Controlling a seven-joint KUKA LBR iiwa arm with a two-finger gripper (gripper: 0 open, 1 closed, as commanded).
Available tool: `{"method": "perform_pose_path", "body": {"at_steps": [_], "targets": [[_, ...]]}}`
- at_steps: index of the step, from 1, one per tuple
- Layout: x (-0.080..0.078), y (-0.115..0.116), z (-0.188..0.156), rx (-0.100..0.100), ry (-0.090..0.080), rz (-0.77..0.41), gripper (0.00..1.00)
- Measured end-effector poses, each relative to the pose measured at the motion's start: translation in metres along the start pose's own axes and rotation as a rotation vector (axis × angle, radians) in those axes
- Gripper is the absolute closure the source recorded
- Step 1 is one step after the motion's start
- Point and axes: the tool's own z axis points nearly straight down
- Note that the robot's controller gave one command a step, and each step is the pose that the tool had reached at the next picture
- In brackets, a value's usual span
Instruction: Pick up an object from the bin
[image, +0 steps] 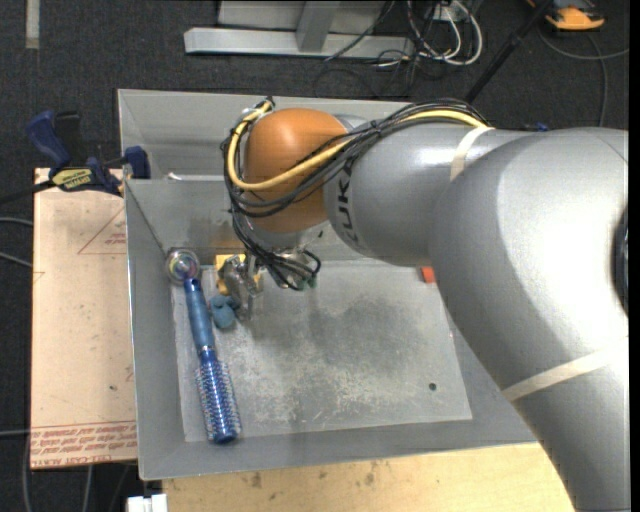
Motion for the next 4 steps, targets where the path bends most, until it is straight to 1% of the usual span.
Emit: {"method": "perform_pose_path", "body": {"at_steps": [1,2,3,4], "targets": [[-0.004,0.020,-0.225,0.003,-0.008,-0.036,1.00],[0.008,0.022,-0.156,0.000,0.008,-0.185,1.00],[-0.009,0.072,-0.075,-0.004,0.011,-0.082,1.00],[-0.011,0.068,-0.080,-0.001,0.004,-0.077,0.00]]}}
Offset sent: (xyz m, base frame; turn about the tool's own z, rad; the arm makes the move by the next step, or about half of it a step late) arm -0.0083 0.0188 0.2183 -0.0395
